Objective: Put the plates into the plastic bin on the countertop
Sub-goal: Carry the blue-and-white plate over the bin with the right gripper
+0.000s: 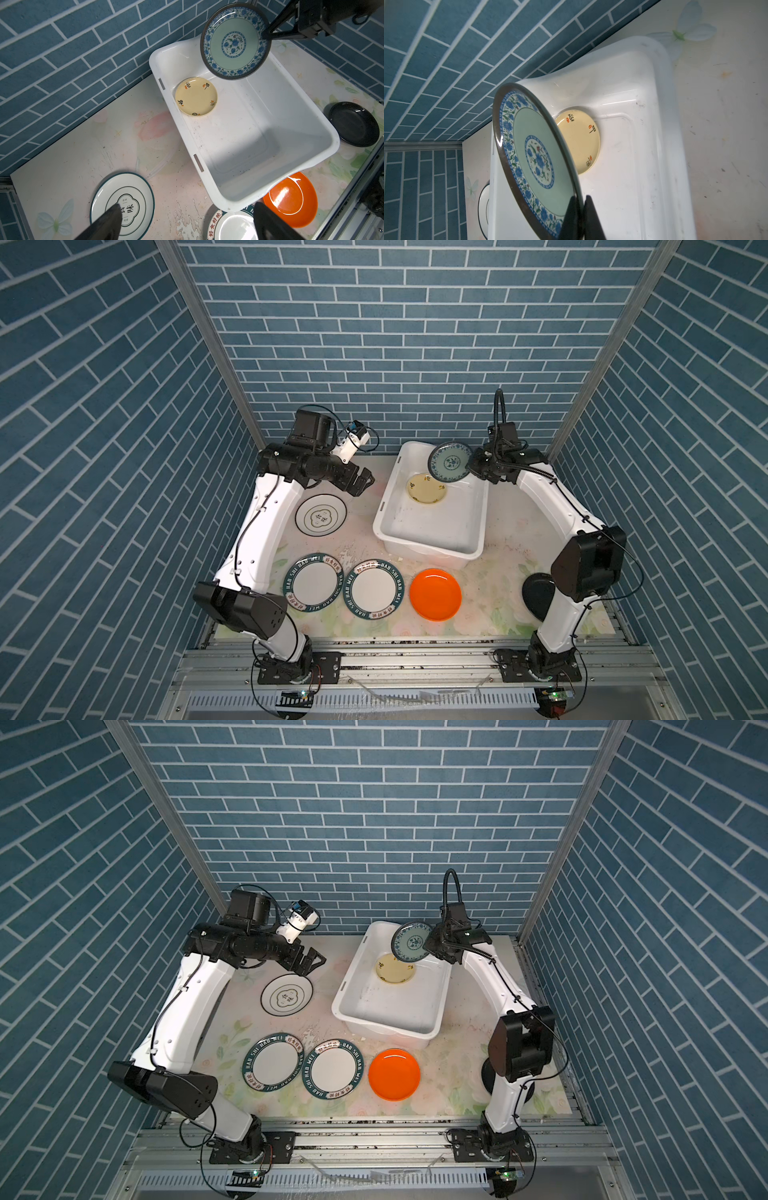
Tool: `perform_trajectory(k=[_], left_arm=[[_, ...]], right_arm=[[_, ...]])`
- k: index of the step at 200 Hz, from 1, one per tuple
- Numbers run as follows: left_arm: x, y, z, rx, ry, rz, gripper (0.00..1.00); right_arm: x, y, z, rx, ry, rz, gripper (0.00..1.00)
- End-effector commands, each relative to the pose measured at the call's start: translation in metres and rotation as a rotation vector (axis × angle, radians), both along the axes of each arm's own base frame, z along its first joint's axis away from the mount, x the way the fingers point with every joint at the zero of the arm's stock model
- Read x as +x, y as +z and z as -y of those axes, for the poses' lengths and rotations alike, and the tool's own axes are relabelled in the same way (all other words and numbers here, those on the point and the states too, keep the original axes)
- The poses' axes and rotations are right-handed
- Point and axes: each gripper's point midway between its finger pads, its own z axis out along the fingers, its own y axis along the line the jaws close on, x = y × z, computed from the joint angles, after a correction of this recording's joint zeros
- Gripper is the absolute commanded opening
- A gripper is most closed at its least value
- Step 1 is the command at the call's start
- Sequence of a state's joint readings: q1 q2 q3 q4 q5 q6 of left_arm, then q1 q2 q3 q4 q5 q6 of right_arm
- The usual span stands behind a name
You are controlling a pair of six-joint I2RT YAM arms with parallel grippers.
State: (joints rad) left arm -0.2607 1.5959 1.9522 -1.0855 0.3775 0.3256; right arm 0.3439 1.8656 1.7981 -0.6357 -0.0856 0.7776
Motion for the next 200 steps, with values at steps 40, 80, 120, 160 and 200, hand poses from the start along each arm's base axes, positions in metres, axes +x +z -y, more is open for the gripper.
perform_trajectory(k=[40, 80, 120, 160, 200], left_arm=[[-0.01, 0.017, 0.003, -0.028, -0.015, 0.04, 1.0], [-0.011, 0.015, 0.002, -0.026, -0.014, 0.034, 0.99], [-0.01, 0.015, 0.003, -0.027, -0.015, 0.034, 0.99], [-0.009, 0.013, 0.003, -0.024, -0.014, 0.029, 0.99], [-0.01, 0.012, 0.001, -0.012, -0.014, 0.033, 0.99]], right_arm=[[0.024, -0.024, -0.042, 0.084, 0.021, -0.007, 0.0], [0.031, -0.053, -0.049, 0.09, 0.008, -0.052, 0.0], [0.04, -0.076, -0.055, 0.085, -0.003, -0.08, 0.0], [0.044, -0.095, -0.058, 0.087, -0.006, -0.11, 0.0], [0.046, -0.103, -0.064, 0.111, 0.002, -0.127, 0.0]])
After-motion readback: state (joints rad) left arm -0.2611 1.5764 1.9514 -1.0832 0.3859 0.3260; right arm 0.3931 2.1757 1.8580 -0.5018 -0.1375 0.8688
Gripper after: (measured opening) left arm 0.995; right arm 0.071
